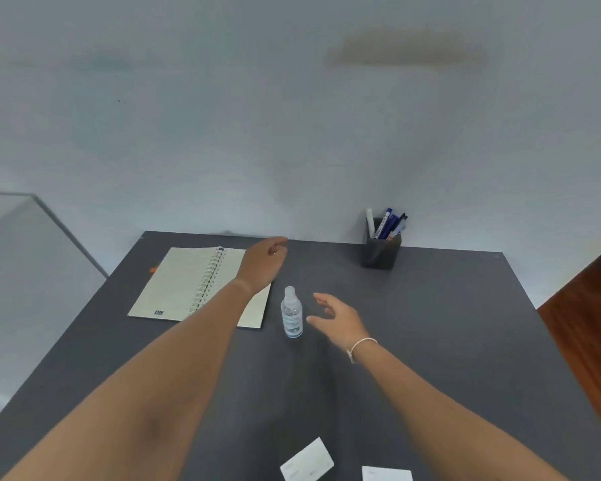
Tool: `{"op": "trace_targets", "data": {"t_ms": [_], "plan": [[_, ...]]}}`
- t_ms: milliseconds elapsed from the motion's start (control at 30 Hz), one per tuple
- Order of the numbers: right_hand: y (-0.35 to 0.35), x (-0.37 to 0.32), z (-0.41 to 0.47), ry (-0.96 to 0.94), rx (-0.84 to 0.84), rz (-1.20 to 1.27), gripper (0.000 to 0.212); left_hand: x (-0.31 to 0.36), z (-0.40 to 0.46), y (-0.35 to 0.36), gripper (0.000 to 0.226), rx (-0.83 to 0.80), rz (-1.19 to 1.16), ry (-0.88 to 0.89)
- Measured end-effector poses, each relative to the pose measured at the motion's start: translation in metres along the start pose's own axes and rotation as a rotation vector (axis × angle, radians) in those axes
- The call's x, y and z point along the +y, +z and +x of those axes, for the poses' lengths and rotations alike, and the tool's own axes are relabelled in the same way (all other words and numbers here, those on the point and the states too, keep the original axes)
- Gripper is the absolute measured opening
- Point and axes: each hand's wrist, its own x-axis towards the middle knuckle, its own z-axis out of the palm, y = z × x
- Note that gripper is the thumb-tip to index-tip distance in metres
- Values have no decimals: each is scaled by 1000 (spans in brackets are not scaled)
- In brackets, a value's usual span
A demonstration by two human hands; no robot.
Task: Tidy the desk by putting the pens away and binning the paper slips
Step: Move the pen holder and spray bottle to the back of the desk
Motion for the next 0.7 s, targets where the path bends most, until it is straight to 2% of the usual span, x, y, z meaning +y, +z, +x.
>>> {"op": "trace_targets", "data": {"t_ms": [200,400,533,700], "plan": [[34,-4,6,-40,12,-81,60,-60,-6,-6,37,-43,13,-87],[44,-4,17,-61,92,1,35,-94,-5,5,34,-125,49,-85],[31,-3,24,-36,142,60,31,-97,1,15,36,-153,78,-30],[-14,-2,32,-6,263,124,28,-91,8,42,38,-197,210,151]]}}
